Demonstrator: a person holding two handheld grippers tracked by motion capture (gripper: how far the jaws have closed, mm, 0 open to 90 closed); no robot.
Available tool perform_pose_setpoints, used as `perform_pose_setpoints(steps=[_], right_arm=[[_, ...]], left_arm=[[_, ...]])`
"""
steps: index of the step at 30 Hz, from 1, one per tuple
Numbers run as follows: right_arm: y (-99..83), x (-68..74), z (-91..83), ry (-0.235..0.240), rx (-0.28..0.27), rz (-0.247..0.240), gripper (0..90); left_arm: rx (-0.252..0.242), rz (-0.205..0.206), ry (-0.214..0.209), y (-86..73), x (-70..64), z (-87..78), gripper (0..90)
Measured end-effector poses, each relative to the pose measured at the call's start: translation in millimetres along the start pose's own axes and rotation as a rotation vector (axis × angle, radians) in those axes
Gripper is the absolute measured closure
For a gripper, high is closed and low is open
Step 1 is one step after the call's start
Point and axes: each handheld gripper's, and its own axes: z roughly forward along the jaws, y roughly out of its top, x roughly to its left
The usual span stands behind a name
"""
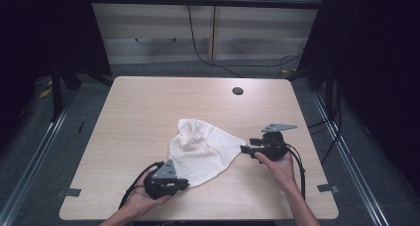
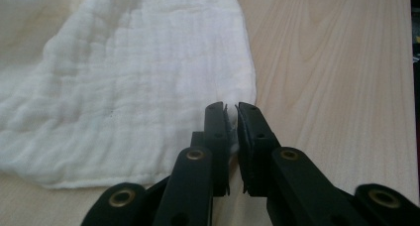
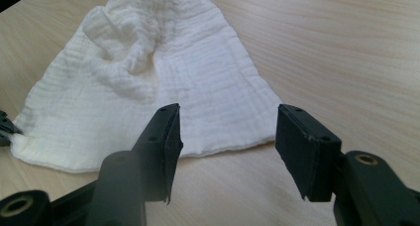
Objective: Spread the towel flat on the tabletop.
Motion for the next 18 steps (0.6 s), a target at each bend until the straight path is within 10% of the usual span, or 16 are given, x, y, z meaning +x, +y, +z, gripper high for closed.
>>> perform_pose_setpoints(steps=[8, 18], right_arm=[[0.6, -0.6, -2.5, 0.0, -0.01, 0.001, 43.5], [0.2, 1.4, -0.9, 0.022, -0.006, -0.019, 46.2]], left_arm=[[-0.07, -0.047, -0.006, 1.2, 6.8, -18.1, 84.7], [-0.168, -0.134, 0.092, -11.2, 37.9, -55.5, 84.7]])
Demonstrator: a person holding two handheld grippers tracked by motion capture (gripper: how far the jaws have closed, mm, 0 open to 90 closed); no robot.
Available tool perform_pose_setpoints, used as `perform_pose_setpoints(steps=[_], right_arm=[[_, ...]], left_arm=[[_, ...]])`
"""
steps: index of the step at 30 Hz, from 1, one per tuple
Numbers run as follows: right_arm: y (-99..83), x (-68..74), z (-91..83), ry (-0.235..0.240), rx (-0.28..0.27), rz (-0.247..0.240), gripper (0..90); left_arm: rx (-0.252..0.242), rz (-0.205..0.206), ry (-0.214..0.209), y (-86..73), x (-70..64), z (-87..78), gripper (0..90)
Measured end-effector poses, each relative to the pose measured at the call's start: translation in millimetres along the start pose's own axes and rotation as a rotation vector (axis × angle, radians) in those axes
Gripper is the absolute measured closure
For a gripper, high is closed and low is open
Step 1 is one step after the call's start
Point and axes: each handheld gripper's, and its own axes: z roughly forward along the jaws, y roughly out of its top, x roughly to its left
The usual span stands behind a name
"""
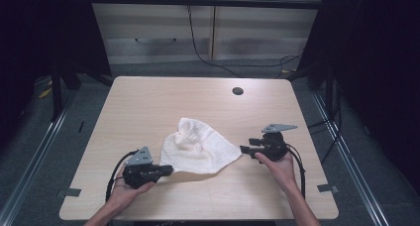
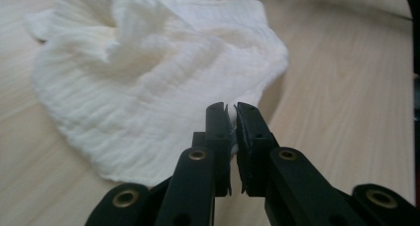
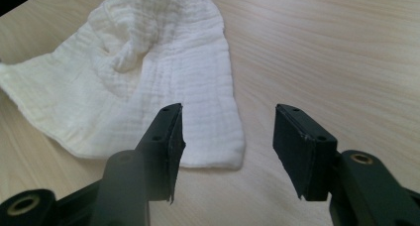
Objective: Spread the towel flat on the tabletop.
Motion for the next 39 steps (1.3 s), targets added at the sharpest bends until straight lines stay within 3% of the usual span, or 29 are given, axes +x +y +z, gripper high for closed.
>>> perform_pose_setpoints(steps=[9, 12, 15, 17, 19, 25, 30, 32, 39], right_arm=[[-2.2, 9.4, 4.4, 0.079, 0.0, -0.033, 50.5], [-4.8, 17.3, 11.1, 0.12, 0.027, -0.081, 53.8], [-8.5, 28.6, 23.3, 0.178, 0.045, -0.136, 56.5], [-9.4, 30.8, 27.0, 0.2, 0.05, -0.145, 57.4], [-12.4, 37.8, 38.3, 0.225, 0.084, -0.191, 61.3], [-13.6, 43.7, 46.5, 0.279, 0.084, -0.214, 71.6], [-16.1, 48.4, 51.5, 0.29, 0.115, -0.259, 73.2], [-17.6, 51.1, 55.5, 0.301, 0.132, -0.273, 69.6], [-19.6, 57.1, 60.0, 0.272, 0.131, -0.322, 63.3]], left_arm=[[-0.065, -0.103, 0.094, -7.2, 36.0, -20.5, 84.7], [-0.079, -0.137, 0.108, -9.0, 45.0, -21.9, 84.7], [-0.064, -0.149, 0.127, -9.9, 54.3, -18.1, 84.7], [-0.058, -0.153, 0.126, -10.3, 56.8, -16.9, 84.7], [-0.048, -0.176, 0.136, -12.7, 63.6, -13.8, 84.7], [-0.029, -0.19, 0.142, -16.7, 68.8, -11.2, 84.6], [-0.024, -0.195, 0.148, -18.4, 70.8, -10.4, 84.5], [-0.018, -0.198, 0.147, -19.8, 71.4, -9.0, 84.4], [-0.015, -0.204, 0.149, -21.1, 72.3, -7.7, 84.3]])
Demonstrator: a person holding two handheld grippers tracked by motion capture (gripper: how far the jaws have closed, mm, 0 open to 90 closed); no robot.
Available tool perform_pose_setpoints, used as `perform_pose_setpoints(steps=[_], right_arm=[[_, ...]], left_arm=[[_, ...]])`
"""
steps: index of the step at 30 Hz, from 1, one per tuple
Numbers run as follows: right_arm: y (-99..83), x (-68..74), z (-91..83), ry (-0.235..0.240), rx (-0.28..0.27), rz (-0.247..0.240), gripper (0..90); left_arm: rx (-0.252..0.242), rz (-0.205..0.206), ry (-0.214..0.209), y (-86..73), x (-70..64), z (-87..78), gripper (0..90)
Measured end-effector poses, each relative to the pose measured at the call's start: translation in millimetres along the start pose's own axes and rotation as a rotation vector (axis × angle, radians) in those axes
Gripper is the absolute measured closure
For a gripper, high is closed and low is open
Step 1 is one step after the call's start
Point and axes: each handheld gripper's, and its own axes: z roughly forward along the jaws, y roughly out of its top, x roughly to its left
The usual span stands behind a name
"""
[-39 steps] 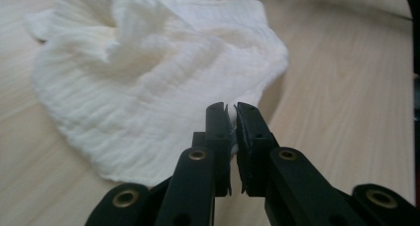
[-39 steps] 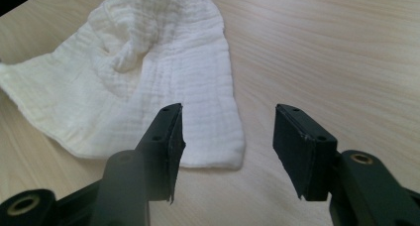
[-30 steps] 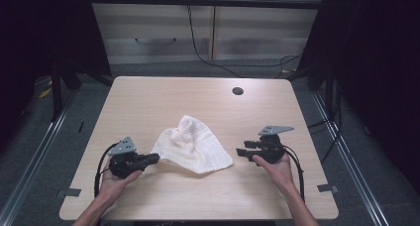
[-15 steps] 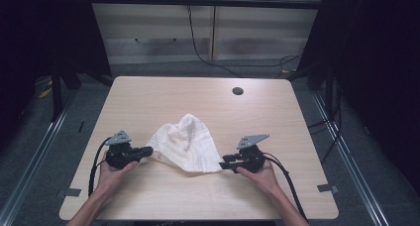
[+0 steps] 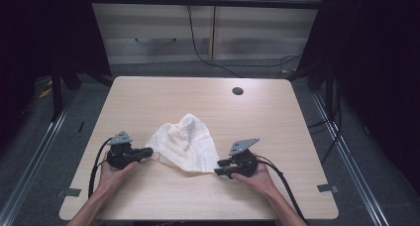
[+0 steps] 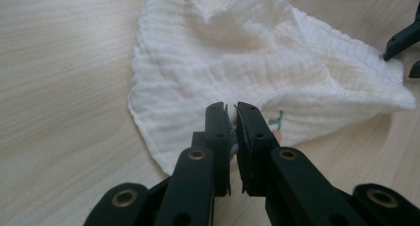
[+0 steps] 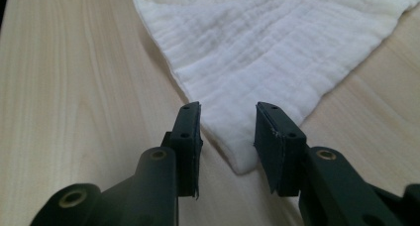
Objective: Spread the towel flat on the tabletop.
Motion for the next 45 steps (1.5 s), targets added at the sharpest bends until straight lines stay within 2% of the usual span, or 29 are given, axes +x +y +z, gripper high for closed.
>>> perform_pose_setpoints(steps=[2, 3, 4, 6, 7, 12, 13, 14, 15, 17, 19, 21, 23, 24, 26, 28, 29, 34, 37, 40, 41, 45], right_arm=[[-0.7, 2.1, 0.6, -0.027, -0.003, -0.023, 68.1], [-1.1, 2.0, 0.7, -0.051, -0.005, -0.03, 76.8], [-1.1, 2.0, 0.7, -0.051, -0.005, -0.03, 76.8], [-1.6, -1.1, 0.5, -0.059, -0.006, -0.016, 88.6], [-1.4, -3.8, -0.2, -0.056, -0.006, -0.003, 89.6], [0.0, -9.3, -8.9, -0.068, -0.022, 0.027, 90.0], [2.3, -13.5, -19.3, -0.07, -0.067, 0.06, 90.0], [3.9, -14.8, -24.9, -0.075, -0.085, 0.075, 90.0], [3.9, -14.8, -24.9, -0.075, -0.085, 0.075, 90.0], [8.5, -17.4, -40.1, -0.089, -0.131, 0.093, 90.0], [10.4, -17.9, -44.2, -0.095, -0.145, 0.101, 90.0], [16.4, -20.5, -54.1, -0.105, -0.182, 0.116, 90.0], [18.8, -21.1, -57.1, -0.11, -0.187, 0.116, 90.0], [23.6, -22.5, -64.0, -0.116, -0.209, 0.122, 90.0], [29.8, -24.2, -73.4, -0.132, -0.242, 0.122, 90.0], [33.4, -24.6, -78.3, -0.133, -0.254, 0.121, 90.0], [41.1, -25.1, -86.9, -0.151, -0.257, 0.112, 90.0], [56.2, -25.8, -102.2, -0.162, -0.279, 0.103, 90.0], [60.1, -27.6, -106.9, -0.167, -0.296, 0.105, 90.0], [65.2, -31.6, -112.8, -0.173, -0.335, 0.119, 90.0], [69.7, -33.0, -115.3, -0.183, -0.339, 0.112, 90.0], [76.1, -33.6, -122.1, -0.189, -0.361, 0.107, 90.0]], left_arm=[[-0.005, -0.013, -0.005, -0.4, 1.1, -0.9, 84.2], [-0.008, -0.016, -0.005, -1.0, 2.4, -1.3, 84.2], [-0.008, -0.016, -0.005, -1.0, 2.4, -1.3, 84.2], [-0.008, -0.014, -0.008, -1.0, 2.6, -1.9, 84.2], [-0.015, -0.015, -0.013, -0.7, 1.6, -2.7, 84.2], [-0.035, -0.011, -0.024, 1.7, -1.1, -5.8, 84.2], [-0.055, -0.014, -0.033, 4.4, -3.1, -9.2, 84.2], [-0.065, -0.015, -0.044, 6.6, -4.6, -11.6, 84.3], [-0.065, -0.015, -0.044, 6.6, -4.6, -11.6, 84.2], [-0.104, -0.006, -0.053, 15.2, -12.2, -18.3, 84.3], [-0.11, 0.002, -0.054, 18.1, -13.9, -19.4, 84.3], [-0.124, 0.005, -0.059, 23.2, -16.7, -20.4, 84.3], [-0.131, 0.014, -0.069, 27.1, -19.1, -21.2, 84.2], [-0.129, 0.028, -0.069, 32.1, -21.1, -21.2, 84.2], [-0.138, 0.028, -0.074, 35.0, -22.1, -21.6, 84.3], [-0.149, 0.044, -0.074, 41.2, -24.4, -23.4, 84.3], [-0.16, 0.045, -0.079, 44.2, -25.8, -24.4, 84.3], [-0.213, 0.055, -0.102, 60.9, -29.0, -33.5, 84.4], [-0.236, 0.059, -0.105, 67.3, -30.5, -37.2, 84.5], [-0.247, 0.087, -0.079, 77.2, -32.2, -41.5, 84.5], [-0.28, 0.075, -0.088, 82.1, -30.7, -45.7, 84.5], [-0.306, 0.068, -0.079, 88.3, -29.1, -50.4, 84.5]])
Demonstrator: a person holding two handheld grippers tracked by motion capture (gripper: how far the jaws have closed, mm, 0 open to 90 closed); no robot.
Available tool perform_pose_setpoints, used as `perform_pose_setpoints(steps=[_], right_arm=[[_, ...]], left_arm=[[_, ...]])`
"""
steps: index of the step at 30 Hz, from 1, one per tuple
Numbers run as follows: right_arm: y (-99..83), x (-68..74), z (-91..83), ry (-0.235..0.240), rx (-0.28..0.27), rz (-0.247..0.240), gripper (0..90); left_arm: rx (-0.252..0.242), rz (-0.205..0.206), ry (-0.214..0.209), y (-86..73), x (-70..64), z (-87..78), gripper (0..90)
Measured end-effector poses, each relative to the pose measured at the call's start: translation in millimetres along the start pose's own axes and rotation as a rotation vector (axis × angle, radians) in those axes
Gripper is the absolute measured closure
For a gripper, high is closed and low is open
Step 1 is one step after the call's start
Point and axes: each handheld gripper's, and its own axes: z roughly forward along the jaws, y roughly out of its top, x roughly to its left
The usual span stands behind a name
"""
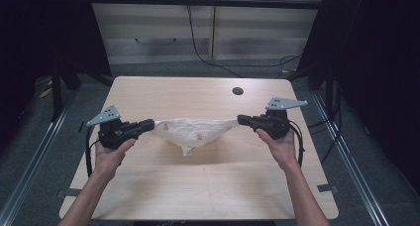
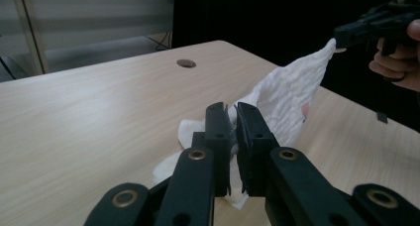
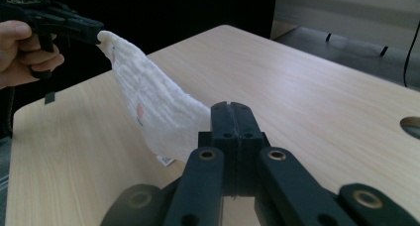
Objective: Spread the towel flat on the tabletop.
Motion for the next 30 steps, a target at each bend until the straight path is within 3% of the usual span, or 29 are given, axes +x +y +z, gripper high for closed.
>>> perform_pose_setpoints(steps=[13, 15, 19, 29, 30], right_arm=[[44.7, 4.3, -34.4, -0.041, -0.089, -0.044, 90.0], [49.3, 6.2, -40.7, -0.046, -0.099, -0.05, 90.0], [56.5, 13.9, -51.3, -0.053, -0.11, -0.073, 90.0], [70.0, 48.0, -90.2, -0.055, -0.186, -0.143, 90.0], [68.1, 58.9, -98.0, -0.058, -0.198, -0.164, 90.0]], left_arm=[[-0.076, 0.082, -0.014, 54.9, -20.4, -7.4, 84.7], [-0.092, 0.107, -0.027, 64.2, -29.3, -12.2, 84.7], [-0.104, 0.132, -0.039, 71.1, -38.7, -18.4, 84.7], [-0.124, 0.158, -0.106, 78.6, -68.8, -39.5, 84.7], [-0.11, 0.205, -0.073, 77.2, -77.8, -45.3, 84.6]])
